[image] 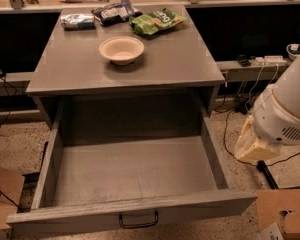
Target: Close top drawer
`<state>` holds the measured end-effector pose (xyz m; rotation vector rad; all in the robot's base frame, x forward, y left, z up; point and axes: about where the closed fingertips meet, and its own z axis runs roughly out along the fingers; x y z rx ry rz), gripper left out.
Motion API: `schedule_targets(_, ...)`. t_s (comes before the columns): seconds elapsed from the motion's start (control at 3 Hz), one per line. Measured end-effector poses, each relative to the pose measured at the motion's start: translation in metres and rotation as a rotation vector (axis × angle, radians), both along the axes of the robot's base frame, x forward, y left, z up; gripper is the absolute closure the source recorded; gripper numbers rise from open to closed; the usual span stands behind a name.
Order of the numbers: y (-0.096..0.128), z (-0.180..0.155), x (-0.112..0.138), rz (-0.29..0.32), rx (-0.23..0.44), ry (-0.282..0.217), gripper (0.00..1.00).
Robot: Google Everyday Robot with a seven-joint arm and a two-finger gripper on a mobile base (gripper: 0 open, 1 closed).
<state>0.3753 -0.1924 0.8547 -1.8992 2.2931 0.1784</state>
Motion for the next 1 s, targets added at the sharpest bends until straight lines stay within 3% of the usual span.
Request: schedule_targets(1.0,-0.008,-0.128,-0.036,-0.053,-0.029,0.239,1.0)
